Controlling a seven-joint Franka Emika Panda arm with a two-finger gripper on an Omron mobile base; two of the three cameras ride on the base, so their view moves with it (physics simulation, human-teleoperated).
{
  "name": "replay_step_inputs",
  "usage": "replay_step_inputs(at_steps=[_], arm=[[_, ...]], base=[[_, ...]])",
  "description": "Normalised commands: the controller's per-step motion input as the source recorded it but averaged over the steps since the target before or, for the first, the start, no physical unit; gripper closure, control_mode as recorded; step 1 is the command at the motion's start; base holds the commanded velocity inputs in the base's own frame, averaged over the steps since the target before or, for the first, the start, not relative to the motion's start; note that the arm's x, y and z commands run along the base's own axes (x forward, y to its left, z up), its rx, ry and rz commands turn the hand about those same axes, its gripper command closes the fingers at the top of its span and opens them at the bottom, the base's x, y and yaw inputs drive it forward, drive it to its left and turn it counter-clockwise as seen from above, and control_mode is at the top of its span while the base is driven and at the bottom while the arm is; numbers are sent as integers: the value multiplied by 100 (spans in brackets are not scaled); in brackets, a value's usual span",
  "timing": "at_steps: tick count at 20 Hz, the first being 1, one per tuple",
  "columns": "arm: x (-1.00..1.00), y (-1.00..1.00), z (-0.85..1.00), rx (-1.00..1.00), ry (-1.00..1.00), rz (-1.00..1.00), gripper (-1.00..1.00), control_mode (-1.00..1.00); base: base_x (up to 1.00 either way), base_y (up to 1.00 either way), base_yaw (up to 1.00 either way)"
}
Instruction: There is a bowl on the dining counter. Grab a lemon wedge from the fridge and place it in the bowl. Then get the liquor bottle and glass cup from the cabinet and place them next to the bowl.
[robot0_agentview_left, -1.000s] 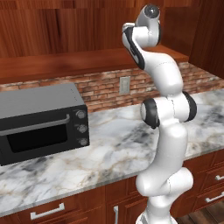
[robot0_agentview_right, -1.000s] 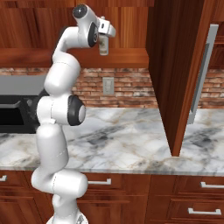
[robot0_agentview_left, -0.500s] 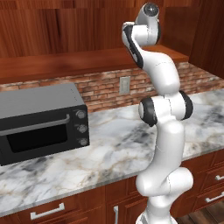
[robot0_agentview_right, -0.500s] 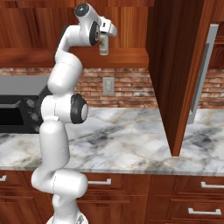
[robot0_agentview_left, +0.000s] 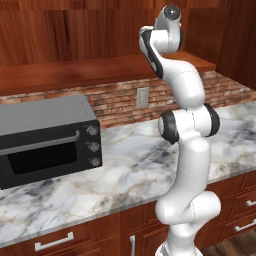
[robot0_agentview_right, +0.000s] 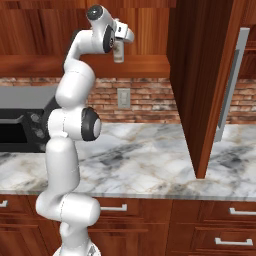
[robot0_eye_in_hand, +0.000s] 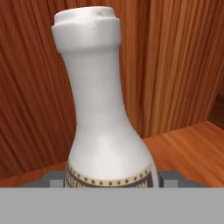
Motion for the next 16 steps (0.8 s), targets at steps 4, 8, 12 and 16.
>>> replay_step_inputs(at_steps=[4,8,12,16], arm=[[0,-1,-8,0,0,0,100,-100],[-43,0,-4,0,-2,0,100,-100],[-92,0,-3,0,-8,0,100,-100],[-100,1,0,0,-6,0,100,-100]], base=[[0,0,0],[0,0,0],[0,0,0],[0,0,0]])
